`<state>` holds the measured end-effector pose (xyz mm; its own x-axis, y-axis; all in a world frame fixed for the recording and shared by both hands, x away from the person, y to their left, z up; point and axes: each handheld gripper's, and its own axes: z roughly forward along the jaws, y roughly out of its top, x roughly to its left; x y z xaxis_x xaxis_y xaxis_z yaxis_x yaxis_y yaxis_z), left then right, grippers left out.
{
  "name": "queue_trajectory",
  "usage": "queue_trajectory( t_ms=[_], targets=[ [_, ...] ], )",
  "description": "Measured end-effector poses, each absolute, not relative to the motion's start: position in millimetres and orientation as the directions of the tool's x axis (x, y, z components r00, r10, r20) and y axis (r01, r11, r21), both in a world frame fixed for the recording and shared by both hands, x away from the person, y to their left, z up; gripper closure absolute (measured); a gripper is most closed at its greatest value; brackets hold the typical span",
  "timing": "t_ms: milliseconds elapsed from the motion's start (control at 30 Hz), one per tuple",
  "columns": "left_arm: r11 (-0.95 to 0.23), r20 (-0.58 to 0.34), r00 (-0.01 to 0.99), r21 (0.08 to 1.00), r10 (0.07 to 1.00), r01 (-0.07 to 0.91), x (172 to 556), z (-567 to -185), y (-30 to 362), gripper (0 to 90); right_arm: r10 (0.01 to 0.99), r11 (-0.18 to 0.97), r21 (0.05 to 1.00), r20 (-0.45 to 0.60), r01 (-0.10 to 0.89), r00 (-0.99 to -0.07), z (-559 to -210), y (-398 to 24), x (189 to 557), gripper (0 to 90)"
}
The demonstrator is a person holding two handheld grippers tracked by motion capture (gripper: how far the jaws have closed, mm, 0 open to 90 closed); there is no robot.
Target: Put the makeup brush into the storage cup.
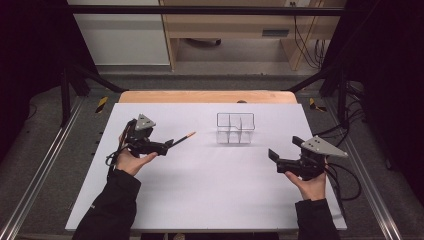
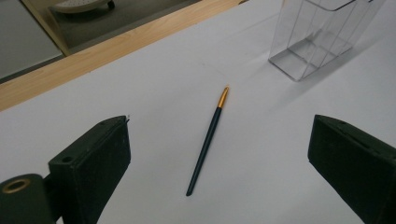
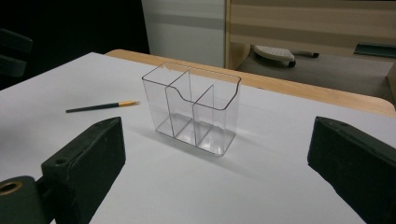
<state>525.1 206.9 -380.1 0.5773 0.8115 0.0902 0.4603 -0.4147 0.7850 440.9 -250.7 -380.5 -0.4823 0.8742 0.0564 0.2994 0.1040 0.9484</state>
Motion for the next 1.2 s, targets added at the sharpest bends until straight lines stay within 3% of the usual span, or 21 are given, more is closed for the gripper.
queue_trajectory(
  t_ms=[533, 1200],
  targets=[
    [-0.517, 0.128, 0.601, 0.667, 0.789, 0.537, 565, -417, 188, 9.7, 0.874, 0.111, 0.945, 0.055, 0.308, -0.483, -383, -250, 443, 4.5],
    [-0.578, 0.107, 0.632, 0.541, 0.768, 0.611, 588, -457, 181, 48.5, 0.870, 0.109, 0.943, 0.062, 0.313, -0.489, -383, -250, 444, 4.9]
  ],
)
